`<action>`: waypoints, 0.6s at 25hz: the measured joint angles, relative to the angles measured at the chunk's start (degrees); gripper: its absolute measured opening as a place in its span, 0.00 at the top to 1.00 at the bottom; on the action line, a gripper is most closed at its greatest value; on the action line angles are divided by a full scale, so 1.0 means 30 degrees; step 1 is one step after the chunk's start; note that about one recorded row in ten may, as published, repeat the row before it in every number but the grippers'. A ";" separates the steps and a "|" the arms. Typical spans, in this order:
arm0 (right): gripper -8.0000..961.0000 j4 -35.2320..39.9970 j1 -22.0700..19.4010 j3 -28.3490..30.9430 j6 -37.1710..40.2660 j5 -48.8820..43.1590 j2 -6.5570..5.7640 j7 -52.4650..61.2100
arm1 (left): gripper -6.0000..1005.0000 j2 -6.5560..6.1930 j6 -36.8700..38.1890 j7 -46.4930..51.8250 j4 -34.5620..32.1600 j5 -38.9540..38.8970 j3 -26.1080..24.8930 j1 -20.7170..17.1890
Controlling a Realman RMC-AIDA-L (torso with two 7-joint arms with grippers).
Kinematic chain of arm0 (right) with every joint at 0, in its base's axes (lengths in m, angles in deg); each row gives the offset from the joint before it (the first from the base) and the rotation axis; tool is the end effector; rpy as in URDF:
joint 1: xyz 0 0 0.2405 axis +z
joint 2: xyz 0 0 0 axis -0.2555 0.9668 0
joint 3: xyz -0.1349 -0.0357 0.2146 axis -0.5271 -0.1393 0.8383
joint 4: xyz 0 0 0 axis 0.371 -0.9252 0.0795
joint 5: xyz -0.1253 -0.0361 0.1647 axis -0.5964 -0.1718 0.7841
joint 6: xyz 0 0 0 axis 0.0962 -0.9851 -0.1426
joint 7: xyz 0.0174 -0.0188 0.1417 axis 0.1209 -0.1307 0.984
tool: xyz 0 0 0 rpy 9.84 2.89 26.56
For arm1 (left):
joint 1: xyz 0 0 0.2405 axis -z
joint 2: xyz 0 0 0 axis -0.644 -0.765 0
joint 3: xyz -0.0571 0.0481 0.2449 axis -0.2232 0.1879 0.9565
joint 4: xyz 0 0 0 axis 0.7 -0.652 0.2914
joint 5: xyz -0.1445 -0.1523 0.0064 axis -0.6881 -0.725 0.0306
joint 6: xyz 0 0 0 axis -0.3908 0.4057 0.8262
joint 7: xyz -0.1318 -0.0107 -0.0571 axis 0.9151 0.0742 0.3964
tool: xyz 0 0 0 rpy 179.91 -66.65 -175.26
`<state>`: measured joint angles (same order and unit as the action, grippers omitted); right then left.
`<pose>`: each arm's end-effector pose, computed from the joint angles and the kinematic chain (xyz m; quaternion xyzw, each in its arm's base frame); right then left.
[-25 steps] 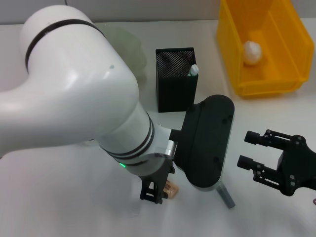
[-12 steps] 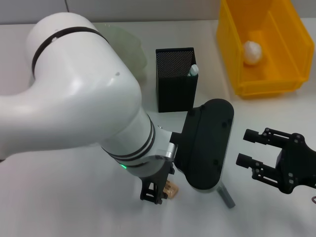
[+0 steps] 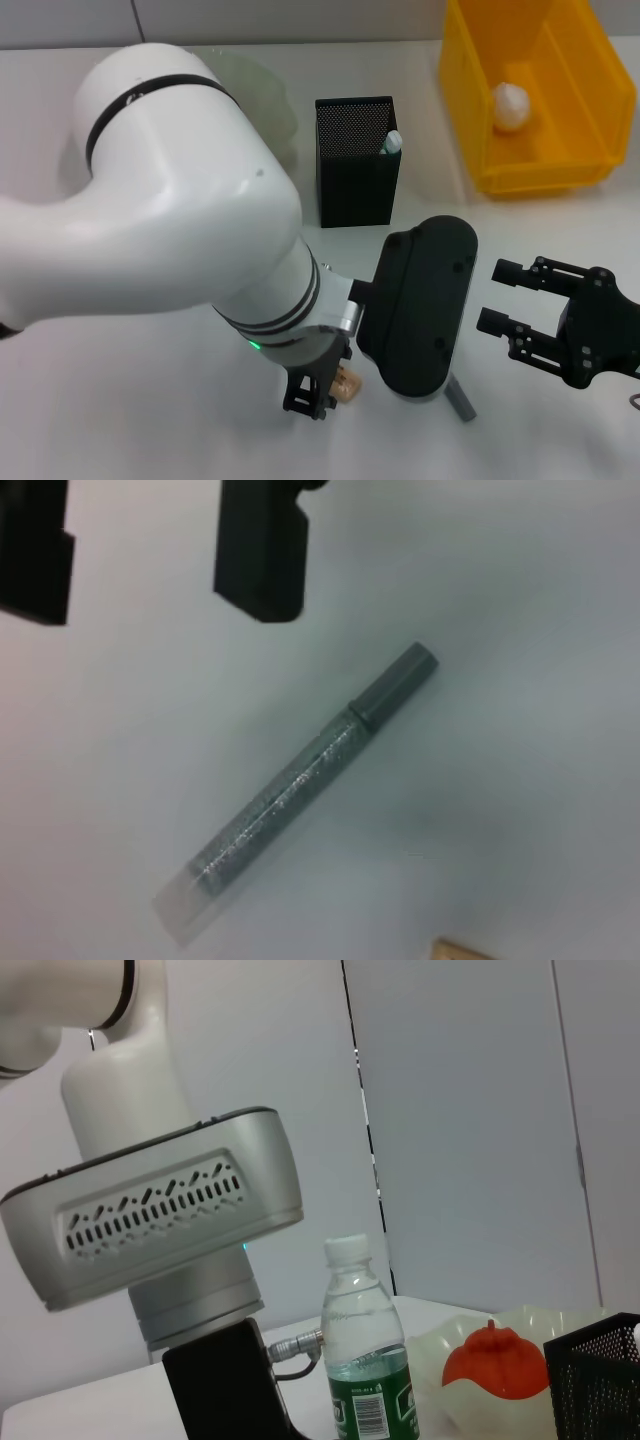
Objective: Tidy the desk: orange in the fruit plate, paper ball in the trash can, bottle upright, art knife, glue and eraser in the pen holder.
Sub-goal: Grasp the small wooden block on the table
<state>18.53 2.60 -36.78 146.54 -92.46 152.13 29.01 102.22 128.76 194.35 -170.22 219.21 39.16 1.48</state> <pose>0.3113 0.2275 -0.0109 -0.9064 0.1492 0.3542 0.1752 -0.1085 0.2666 -0.1230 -0.9328 0.1985 0.3007 0.0021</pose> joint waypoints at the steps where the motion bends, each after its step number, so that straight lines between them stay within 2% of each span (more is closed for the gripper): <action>1: 0.40 0.0000 0.0000 0.0001 -0.0002 0.0000 -0.0001 0.0000 | 0.50 0.0000 -0.0042 0.0012 0.0006 -0.0005 0.0024 0.0004; 15: 0.40 -0.0060 0.0000 0.0001 -0.0005 -0.0001 0.0000 0.0001 | 0.50 0.0001 -0.0229 0.0030 0.0220 0.0001 0.0066 0.0030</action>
<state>18.35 2.60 -36.77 146.53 -92.47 152.13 29.01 102.22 128.07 194.44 -169.56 219.21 39.36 1.57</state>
